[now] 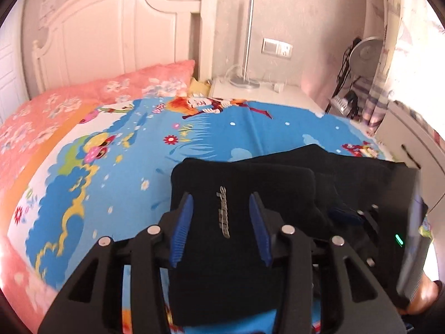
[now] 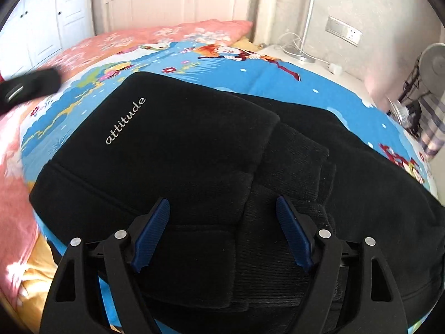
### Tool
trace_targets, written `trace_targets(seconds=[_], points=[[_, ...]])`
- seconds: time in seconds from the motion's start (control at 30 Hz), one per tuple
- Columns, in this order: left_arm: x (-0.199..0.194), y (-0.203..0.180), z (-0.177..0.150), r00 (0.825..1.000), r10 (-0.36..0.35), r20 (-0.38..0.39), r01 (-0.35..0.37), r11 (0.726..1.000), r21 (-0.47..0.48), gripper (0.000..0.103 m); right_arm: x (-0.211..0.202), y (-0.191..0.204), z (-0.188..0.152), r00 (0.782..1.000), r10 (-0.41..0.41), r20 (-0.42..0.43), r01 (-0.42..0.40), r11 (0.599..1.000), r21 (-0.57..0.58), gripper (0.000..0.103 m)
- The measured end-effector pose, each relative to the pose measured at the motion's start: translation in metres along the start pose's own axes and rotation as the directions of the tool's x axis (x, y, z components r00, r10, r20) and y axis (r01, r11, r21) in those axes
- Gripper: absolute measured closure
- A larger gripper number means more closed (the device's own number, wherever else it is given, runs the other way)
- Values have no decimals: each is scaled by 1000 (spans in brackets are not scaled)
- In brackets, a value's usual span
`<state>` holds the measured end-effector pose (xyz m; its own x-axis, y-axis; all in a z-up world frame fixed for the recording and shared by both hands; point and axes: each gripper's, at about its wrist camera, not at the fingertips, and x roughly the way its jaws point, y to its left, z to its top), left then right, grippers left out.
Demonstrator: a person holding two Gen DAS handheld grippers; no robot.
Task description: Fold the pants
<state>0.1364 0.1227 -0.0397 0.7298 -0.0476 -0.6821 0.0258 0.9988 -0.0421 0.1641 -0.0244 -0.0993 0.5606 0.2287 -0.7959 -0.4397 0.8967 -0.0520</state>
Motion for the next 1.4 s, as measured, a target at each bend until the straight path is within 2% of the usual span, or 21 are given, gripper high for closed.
trace_targets(seconds=[0.07, 0.13, 0.2, 0.23, 0.37, 0.43, 0.5, 0.57, 0.63, 0.73, 0.83, 0.87, 0.9, 0.97, 1.03, 1.1, 1.17, 1.2, 1.27, 1.33, 1.4], points=[[37, 4, 18, 996, 21, -84, -18, 999, 36, 61, 0, -4, -1, 1000, 17, 2, -17, 1000, 3, 26], [73, 9, 30, 986, 3, -169, 4, 999, 45, 70, 3, -3, 0, 1000, 17, 3, -17, 1000, 2, 25], [111, 15, 35, 966, 37, -254, -19, 997, 75, 71, 2, -1, -1, 1000, 10, 5, -10, 1000, 1, 25], [125, 18, 36, 959, 21, -282, 0, 997, 73, 71, 3, 1, -2, 1000, 4, 7, -4, 1000, -3, 25], [128, 30, 49, 957, -6, -290, 9, 1000, 7, 71, 5, 2, 0, 1000, 0, 8, 0, 1000, -5, 25], [110, 36, 60, 972, -1, -236, -12, 998, -57, 75, 4, 2, -2, 1000, 0, 11, 0, 1000, -5, 25], [101, 28, 69, 981, 26, -191, -32, 999, -28, 71, 3, 2, -2, 1000, 0, 16, 0, 1000, -2, 24], [116, 27, 67, 969, 58, -242, -63, 998, -13, 71, 2, 3, -3, 1000, -3, 18, 3, 1000, -3, 24], [140, 36, 60, 949, 55, -310, -74, 996, -50, 71, 1, 3, -4, 1000, 1, 21, 0, 1000, -5, 24], [156, 31, 53, 946, 108, -307, -114, 993, -2, 67, 0, 4, -5, 1000, -1, 21, 1, 1000, -7, 24], [148, 34, 55, 951, 103, -293, -122, 991, -46, 65, -2, 3, -5, 1000, 3, 25, -2, 1000, -6, 24], [134, 39, 58, 961, 88, -261, -118, 988, -100, 66, -6, 0, -4, 1000, 16, 26, -16, 1000, 20, 24], [110, 43, 59, 979, 67, -190, -95, 985, -142, 64, -11, -6, -3, 999, 41, 33, -43, 998, 55, 24], [77, 43, 55, 994, 51, -97, -67, 984, -168, 47, -28, -23, 0, 995, 57, 86, -68, 990, 121, 22], [46, 40, 42, 999, 30, -44, -37, 983, -179, 35, -40, -43, 4, 991, -4, 134, -22, 982, 188, 16], [21, 41, 23, 1000, -11, -13, 8, 978, -209, 35, -36, -70, 8, 996, 18, 91, -44, 955, 292, 16], [5, 47, 5, 999, -39, 7, 39, 965, -258, 35, -22, -102, 8, 986, 158, 53, -166, 890, 425, 16], [0, 53, -8, 999, -34, -10, 29, 956, -292, 35, -15, -111, 8, 981, 188, 38, -185, 869, 458, 16], [0, 62, -28, 998, -37, -42, 21, 943, -333, 40, 1, -121, 12, 970, 243, 6, -218, 860, 461, 16], [-4, 66, -47, 997, -62, -51, 40, 933, -357, 48, 13, -128, 15, 967, 253, -11, -218, 854, 473, 17], [-9, 65, -64, 995, -83, -52, 58, 928, -367, 48, 24, -131, 18, 960, 280, -20, -236, 845, 480, 25]])
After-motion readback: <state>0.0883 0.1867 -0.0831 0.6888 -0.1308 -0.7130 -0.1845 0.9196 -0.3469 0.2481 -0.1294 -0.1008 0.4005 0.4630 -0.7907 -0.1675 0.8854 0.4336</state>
